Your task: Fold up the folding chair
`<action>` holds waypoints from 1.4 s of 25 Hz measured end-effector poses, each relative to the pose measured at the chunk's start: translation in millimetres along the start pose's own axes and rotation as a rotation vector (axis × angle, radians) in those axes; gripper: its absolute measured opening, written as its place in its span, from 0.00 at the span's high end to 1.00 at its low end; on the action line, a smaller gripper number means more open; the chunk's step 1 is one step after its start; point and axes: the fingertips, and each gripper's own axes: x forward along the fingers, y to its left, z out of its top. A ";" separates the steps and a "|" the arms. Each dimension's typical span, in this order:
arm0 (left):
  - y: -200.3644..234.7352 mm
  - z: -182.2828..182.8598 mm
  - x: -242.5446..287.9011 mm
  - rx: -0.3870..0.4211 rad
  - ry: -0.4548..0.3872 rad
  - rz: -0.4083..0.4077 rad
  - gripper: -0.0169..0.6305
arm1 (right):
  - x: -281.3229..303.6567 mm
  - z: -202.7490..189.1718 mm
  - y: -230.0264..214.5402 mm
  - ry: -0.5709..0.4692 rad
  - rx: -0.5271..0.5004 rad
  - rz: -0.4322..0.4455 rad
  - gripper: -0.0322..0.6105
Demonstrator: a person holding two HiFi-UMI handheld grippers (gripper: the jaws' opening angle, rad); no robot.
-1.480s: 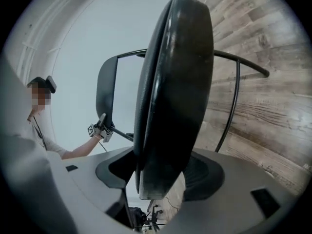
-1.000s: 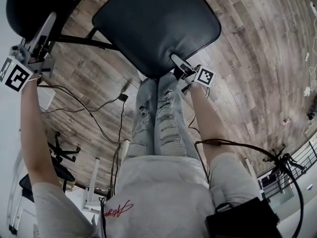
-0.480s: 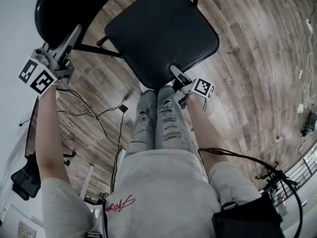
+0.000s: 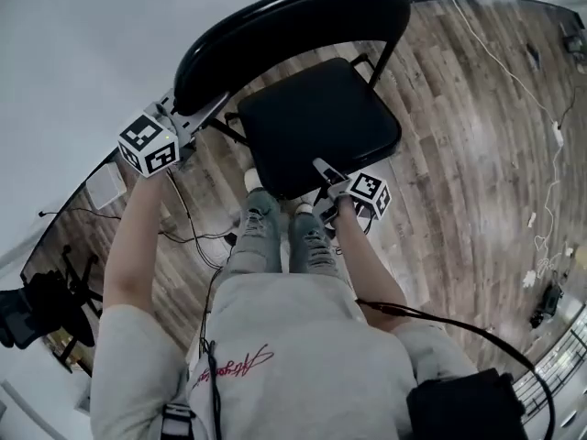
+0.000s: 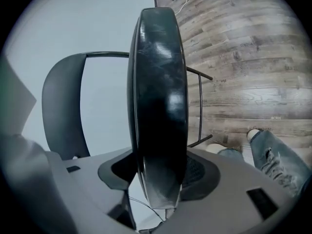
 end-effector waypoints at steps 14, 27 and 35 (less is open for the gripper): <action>92.7 50.2 3.5 0.034 0.004 -0.041 0.85 | 92.3 31.1 205.4 -0.009 0.017 -0.015 0.67; 154.8 66.1 9.9 0.118 -0.024 -0.075 0.85 | 168.6 43.5 264.9 0.017 0.032 -0.107 0.72; 167.0 69.2 8.8 0.117 -0.008 -0.084 0.85 | 179.7 45.6 277.4 -0.027 0.063 -0.150 0.72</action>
